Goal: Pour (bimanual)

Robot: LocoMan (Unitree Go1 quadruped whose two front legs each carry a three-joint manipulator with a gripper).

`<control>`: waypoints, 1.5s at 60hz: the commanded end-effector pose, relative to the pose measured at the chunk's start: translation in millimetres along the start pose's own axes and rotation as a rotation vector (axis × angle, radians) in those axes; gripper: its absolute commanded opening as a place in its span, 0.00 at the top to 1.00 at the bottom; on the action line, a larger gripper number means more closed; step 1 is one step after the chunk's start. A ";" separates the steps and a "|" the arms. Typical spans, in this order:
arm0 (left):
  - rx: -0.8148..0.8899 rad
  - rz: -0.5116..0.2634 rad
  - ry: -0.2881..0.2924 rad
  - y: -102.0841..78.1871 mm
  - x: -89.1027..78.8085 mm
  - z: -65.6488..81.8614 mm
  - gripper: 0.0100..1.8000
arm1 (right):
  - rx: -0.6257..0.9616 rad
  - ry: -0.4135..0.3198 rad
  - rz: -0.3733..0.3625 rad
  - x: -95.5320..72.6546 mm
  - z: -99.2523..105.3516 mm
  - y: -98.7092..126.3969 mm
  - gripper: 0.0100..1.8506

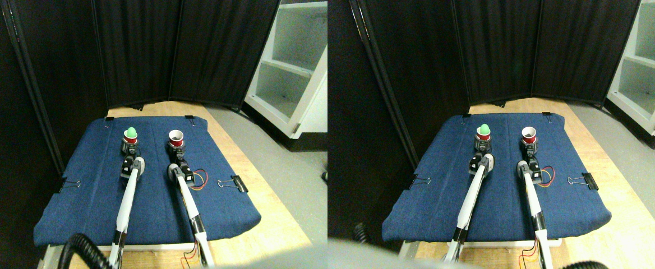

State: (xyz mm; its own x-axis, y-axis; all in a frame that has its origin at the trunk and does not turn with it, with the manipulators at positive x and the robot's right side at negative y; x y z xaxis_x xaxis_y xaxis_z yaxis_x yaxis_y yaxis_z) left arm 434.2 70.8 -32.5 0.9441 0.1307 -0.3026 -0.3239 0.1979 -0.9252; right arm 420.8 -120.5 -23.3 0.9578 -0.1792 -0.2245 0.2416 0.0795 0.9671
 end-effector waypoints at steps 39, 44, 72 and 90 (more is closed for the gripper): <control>0.056 0.042 -0.003 11.6 -12.9 -1.4 0.33 | 0.146 0.053 -0.093 -4.7 -1.8 -2.5 0.53; 0.051 0.032 -0.006 10.0 -13.5 -1.2 0.31 | 0.137 0.051 -0.095 -3.2 -0.7 -2.3 0.44; 0.056 0.019 -0.013 5.4 -14.5 -4.6 0.27 | 0.178 0.059 -0.094 -7.2 1.0 -0.8 0.30; 0.024 -0.033 0.032 -6.1 -29.6 0.6 0.30 | 0.167 0.083 -0.035 -22.3 2.4 16.6 0.28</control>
State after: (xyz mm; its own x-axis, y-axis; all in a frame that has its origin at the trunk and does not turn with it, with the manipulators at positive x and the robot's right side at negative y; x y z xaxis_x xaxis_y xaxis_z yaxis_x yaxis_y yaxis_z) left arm 409.4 69.0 -29.4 0.9407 0.1031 -0.3232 -0.3388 0.2342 -0.9112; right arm 402.2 -119.8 -14.7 0.9416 -0.1095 -0.3183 0.3096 -0.0896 0.9466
